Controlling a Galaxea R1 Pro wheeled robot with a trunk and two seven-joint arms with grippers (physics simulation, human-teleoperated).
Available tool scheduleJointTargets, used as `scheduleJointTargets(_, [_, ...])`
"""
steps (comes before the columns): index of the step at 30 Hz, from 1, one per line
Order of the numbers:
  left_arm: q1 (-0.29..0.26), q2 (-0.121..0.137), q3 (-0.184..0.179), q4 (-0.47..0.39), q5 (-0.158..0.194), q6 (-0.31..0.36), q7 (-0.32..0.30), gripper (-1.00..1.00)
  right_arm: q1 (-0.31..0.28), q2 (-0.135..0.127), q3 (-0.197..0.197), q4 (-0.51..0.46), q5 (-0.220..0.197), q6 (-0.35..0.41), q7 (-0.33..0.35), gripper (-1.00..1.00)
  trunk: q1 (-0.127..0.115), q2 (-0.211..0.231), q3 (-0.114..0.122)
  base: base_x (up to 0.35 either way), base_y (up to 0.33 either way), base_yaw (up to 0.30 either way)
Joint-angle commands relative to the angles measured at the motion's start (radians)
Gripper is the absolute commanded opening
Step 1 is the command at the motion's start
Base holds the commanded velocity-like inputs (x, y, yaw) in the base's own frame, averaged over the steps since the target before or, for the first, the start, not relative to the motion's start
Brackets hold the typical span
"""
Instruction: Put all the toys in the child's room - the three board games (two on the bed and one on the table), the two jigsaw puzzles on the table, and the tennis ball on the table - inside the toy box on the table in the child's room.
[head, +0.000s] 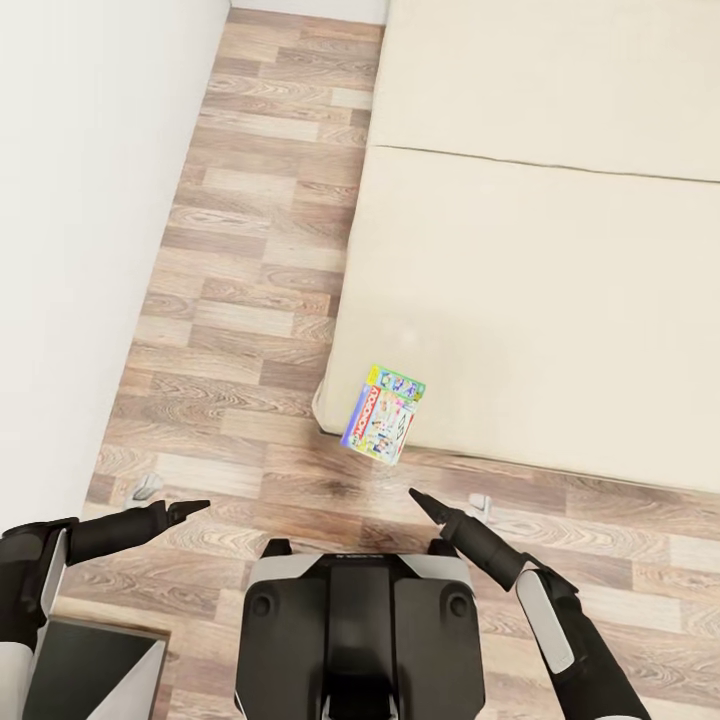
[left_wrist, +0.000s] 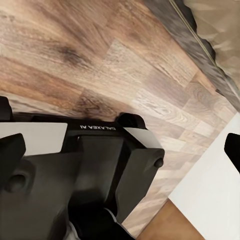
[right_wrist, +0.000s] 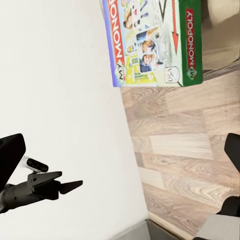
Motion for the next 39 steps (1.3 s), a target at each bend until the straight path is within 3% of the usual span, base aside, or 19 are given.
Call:
scheduleJointTargets(1, [-0.001, 0.000, 0.002, -0.001, -0.010, 0.007, -0.010, 1.00, 0.000, 0.001, -0.002, 0.000, -0.004, 0.009, 0.005, 1.00, 0.004, -0.008, -0.004, 0.000, 0.000, 0.000])
scheduleJointTargets(26, [-0.001, -0.001, 0.000, -0.001, -0.010, 0.008, -0.011, 1.00, 0.000, 0.001, -0.003, 0.038, -0.007, 0.012, 0.018, 1.00, 0.100, -0.183, -0.082, 0.000, 0.000, 0.000])
scheduleJointTargets(39, [-0.001, -0.001, -0.001, -0.001, -0.011, 0.008, -0.010, 1.00, 0.000, 0.013, -0.005, 0.041, -0.008, 0.002, 0.016, 1.00, 0.150, -0.274, -0.123, 0.000, 0.000, 0.000])
